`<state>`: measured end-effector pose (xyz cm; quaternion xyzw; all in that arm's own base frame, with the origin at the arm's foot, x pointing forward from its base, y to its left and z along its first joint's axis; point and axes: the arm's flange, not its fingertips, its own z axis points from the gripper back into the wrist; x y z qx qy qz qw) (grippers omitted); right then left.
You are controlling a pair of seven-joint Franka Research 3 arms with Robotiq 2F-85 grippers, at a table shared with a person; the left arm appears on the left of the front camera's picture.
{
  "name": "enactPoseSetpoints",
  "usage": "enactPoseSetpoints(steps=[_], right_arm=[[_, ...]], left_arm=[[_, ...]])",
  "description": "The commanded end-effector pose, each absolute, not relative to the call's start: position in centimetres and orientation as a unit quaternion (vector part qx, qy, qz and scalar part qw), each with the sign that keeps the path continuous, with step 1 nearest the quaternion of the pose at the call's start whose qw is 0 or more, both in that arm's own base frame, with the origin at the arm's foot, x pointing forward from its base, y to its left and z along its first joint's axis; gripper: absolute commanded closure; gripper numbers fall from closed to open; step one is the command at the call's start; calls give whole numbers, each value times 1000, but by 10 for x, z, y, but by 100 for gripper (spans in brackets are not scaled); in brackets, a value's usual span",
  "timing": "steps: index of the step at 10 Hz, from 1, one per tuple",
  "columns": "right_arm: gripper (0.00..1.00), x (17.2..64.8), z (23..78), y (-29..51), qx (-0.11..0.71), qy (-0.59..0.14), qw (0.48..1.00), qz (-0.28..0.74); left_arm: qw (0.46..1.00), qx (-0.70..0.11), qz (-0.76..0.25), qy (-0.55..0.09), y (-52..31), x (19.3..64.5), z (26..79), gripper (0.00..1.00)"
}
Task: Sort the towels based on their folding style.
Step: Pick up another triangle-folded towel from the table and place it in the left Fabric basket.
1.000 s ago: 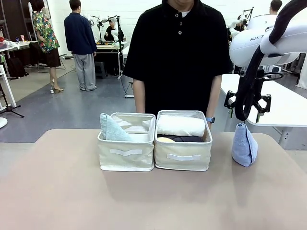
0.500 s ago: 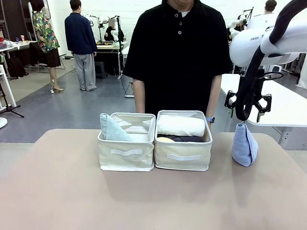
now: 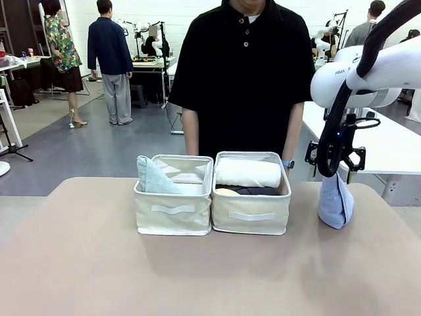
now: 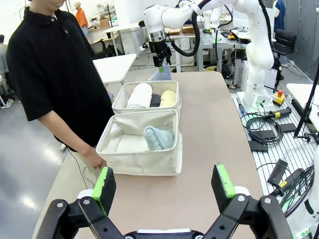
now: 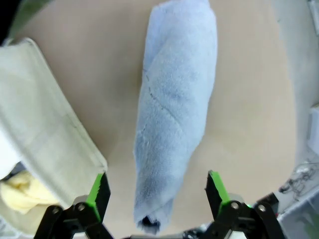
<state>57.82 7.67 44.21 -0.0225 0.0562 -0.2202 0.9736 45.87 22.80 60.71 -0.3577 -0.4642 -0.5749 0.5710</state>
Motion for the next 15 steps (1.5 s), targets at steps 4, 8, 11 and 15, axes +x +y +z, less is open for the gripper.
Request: enactPoseSetpoints(steps=[4,8,11,15], right_arm=[[57,590,432,75,-5,85,977,-194],[100,590,433,74,-7,85,978,-190],[100,591,434,73,-8,85,978,-188],[85,539,501,70,-53,66,984,-155]], left_arm=[[567,-360,-573,-470,227,456,609,0],[567,-360,-573,-470,227,456,609,0],[567,-360,-573,-470,227,456,609,0],[567,-360,-573,-470,227,456,609,0]])
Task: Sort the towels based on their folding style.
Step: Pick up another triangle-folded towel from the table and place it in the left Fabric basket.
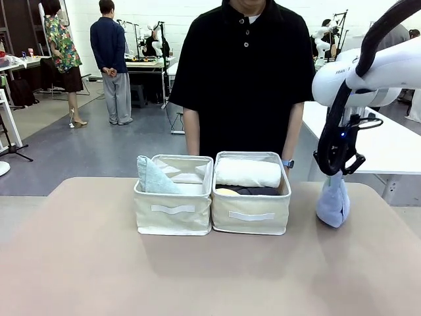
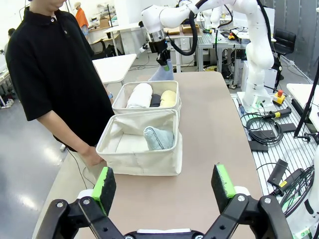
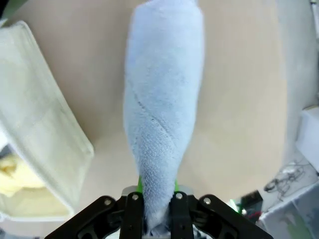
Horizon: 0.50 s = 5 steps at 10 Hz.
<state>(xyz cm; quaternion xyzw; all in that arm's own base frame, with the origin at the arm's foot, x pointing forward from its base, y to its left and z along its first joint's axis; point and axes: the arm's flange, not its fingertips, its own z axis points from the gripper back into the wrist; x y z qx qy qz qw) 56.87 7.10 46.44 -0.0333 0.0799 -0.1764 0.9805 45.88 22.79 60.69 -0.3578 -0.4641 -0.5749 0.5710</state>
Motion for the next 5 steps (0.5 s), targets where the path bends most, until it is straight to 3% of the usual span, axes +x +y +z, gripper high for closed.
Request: enactPoseSetpoints(steps=[1,3,5], right_arm=[[85,508,545,68,-46,48,989,-133],[85,448,623,62,-5,3,994,-105],[85,417,657,56,38,3,996,-85]], left_arm=[[567,-360,-573,-470,227,456,609,0],[567,-360,-573,-470,227,456,609,0],[567,-360,-573,-470,227,456,609,0]])
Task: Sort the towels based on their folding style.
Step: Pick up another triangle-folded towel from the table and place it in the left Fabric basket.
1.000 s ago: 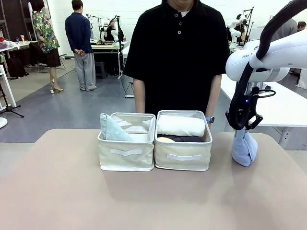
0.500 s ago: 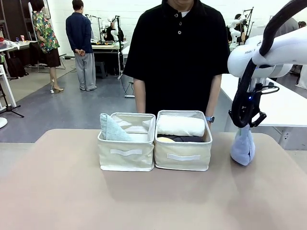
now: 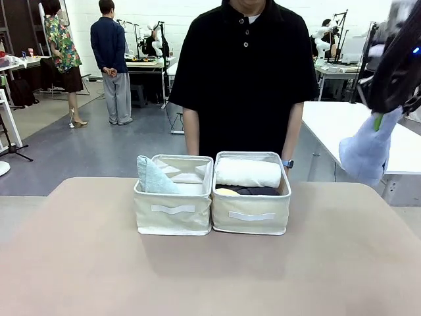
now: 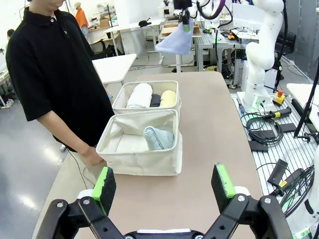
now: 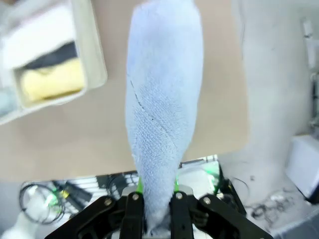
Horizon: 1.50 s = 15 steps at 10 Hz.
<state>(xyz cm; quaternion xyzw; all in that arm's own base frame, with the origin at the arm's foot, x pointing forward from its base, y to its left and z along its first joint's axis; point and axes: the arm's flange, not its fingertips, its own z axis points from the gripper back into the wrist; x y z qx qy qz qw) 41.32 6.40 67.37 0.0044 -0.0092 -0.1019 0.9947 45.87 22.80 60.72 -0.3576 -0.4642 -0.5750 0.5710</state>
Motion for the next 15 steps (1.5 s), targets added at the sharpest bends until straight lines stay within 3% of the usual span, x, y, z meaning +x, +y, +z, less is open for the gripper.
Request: enactPoseSetpoints(steps=[1,2,7,9,11,13,15], right_arm=[[85,415,655,53,57,19,995,-76],[85,413,674,64,4,-9,995,-102],[83,411,671,64,14,1,996,-92],[83,407,708,135,-34,-96,969,223],[83,424,738,210,-38,-99,901,421],[83,439,749,272,-5,-51,848,528],[83,454,745,315,-18,-23,826,562]], left_arm=[[567,-360,-573,-470,227,456,609,0],[567,-360,-573,-470,227,456,609,0],[567,-360,-573,-470,227,456,609,0],[567,-360,-573,-470,227,456,609,0],[567,-360,-573,-470,227,456,609,0],[567,-360,-573,-470,227,456,609,0],[567,-360,-573,-470,227,456,609,0]])
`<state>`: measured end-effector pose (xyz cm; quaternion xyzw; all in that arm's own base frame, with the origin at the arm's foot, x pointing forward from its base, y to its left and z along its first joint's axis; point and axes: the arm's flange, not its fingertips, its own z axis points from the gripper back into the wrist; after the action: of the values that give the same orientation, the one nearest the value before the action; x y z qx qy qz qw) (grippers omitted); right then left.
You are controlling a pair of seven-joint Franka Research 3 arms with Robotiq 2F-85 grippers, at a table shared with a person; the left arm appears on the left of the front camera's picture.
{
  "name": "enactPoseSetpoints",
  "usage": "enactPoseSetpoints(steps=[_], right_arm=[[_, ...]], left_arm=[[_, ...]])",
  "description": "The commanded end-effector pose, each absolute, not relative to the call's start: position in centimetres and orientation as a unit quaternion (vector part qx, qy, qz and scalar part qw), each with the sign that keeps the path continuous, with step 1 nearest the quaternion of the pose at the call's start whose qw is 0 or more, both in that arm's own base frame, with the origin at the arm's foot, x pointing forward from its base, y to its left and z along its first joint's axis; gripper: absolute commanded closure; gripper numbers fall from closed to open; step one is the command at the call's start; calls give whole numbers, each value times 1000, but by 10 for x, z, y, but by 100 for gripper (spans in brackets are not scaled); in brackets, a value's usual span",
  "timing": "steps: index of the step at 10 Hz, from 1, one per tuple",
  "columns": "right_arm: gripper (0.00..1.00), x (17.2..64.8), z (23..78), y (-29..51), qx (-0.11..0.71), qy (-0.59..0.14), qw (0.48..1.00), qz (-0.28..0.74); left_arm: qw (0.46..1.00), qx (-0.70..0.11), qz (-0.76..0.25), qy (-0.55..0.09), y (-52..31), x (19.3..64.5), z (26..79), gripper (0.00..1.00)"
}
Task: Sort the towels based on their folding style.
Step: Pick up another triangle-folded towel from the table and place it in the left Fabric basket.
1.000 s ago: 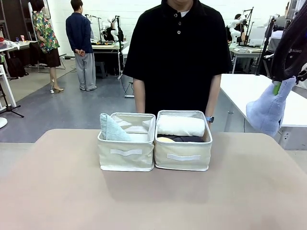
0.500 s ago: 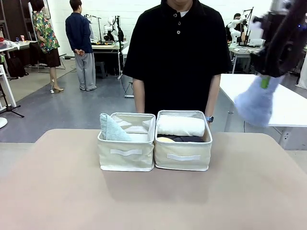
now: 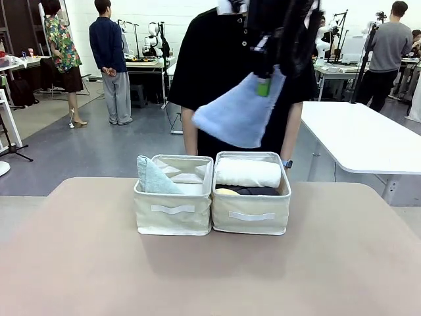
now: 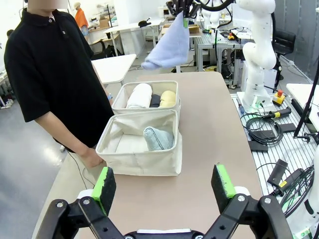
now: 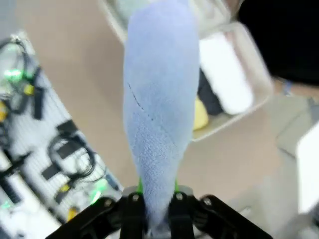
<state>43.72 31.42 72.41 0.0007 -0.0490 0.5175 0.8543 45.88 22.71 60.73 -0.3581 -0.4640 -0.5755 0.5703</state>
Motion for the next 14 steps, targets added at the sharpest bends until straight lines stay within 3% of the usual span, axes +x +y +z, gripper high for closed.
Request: enactPoseSetpoints(steps=[1,2,8,10,14], right_arm=[[83,459,739,328,-50,-18,832,553],[83,437,724,314,1,-49,854,517],[83,440,731,316,-11,-43,850,526],[83,467,729,359,-58,-27,795,604],[83,529,716,403,-90,-40,758,645]], left_arm=[[567,-360,-573,-470,227,456,609,0],[567,-360,-573,-470,227,456,609,0],[567,-360,-573,-470,227,456,609,0],[567,-360,-573,-470,227,456,609,0],[567,-360,-573,-470,227,456,609,0]])
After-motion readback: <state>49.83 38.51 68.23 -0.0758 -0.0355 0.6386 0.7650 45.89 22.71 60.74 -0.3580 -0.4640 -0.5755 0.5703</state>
